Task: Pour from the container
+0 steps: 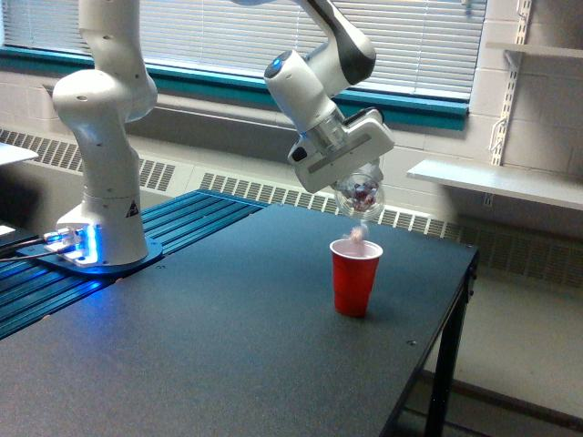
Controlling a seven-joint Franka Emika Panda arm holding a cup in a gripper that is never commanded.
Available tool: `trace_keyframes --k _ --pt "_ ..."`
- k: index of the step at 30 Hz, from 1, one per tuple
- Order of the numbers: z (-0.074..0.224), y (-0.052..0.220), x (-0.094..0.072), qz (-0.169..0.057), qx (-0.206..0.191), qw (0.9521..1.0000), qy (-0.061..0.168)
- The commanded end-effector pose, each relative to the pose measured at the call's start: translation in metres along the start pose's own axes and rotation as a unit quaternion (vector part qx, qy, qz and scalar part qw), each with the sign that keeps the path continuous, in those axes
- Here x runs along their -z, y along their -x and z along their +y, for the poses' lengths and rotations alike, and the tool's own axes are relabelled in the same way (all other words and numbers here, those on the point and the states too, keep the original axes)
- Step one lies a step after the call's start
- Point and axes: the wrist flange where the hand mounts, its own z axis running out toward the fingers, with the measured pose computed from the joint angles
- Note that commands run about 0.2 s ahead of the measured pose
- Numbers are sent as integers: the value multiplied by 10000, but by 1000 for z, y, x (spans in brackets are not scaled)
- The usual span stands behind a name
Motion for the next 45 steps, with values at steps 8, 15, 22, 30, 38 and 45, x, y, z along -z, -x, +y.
trace_keyframes --k 8,15,22,30,38,45 --pt "12 -10 10 -31 340 9994 -19" --pt "6 -7 11 -40 727 9973 -66" --pt "0 1 11 -112 1219 9924 -80" --pt "-5 8 12 -117 1650 9861 -142" --pt "-5 15 13 -169 1936 9808 -166" --pt "-4 20 16 -275 1733 9842 -218"
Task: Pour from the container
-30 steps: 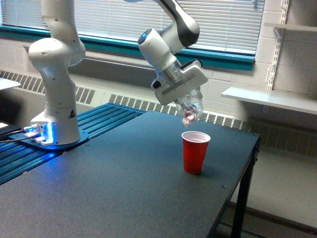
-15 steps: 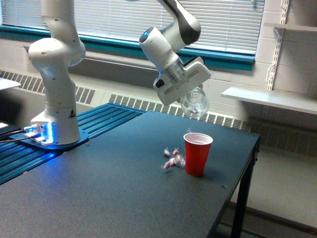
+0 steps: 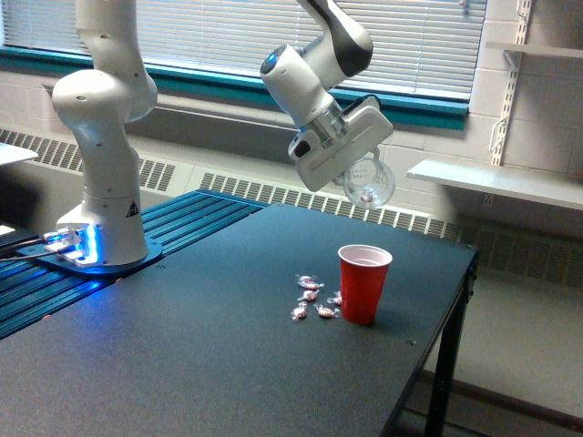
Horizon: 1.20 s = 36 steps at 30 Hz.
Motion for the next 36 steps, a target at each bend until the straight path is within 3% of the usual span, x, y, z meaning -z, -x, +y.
trace_keyframes --k 1,15,36 --pt "-5 9 6 -126 50 9998 -129" --pt "-2 -2 9 -159 -243 9995 -153" --pt "-34 -45 27 -300 -817 9956 -336"
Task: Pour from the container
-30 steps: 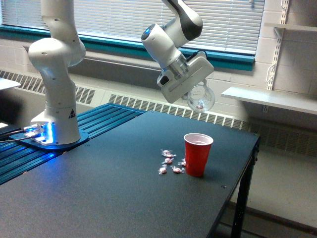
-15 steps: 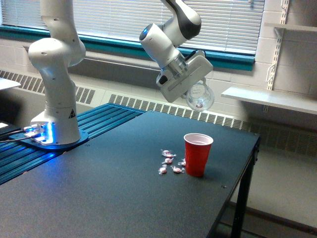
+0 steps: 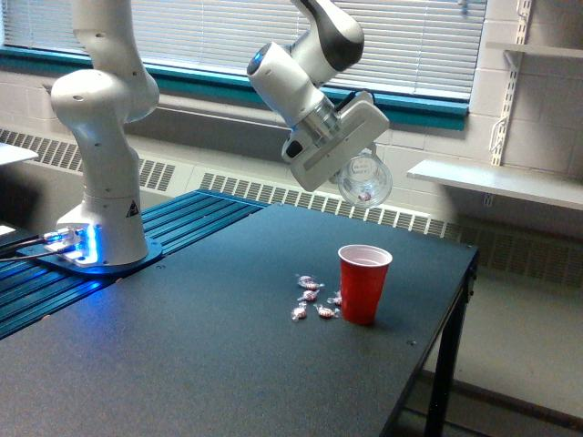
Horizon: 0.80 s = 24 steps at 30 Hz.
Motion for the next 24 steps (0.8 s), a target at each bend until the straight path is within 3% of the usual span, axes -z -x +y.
trace_keyframes --k 1,11,24 --pt "-12 -12 7 -100 -420 9991 -54" --pt "-20 -21 8 -247 -472 9985 105" --pt "-29 -23 2 -471 -1039 9933 207"
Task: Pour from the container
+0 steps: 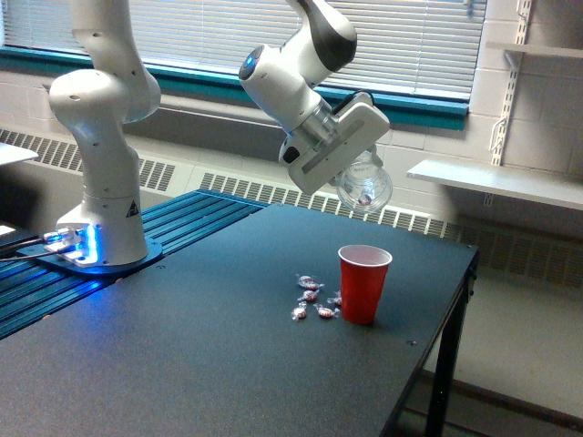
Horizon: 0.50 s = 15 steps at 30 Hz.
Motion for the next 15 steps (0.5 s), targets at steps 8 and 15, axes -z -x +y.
trace_keyframes --k 8,15 --pt "-6 1 -9 -178 -738 9971 76" --pt "-6 3 -12 -172 -720 9972 75"
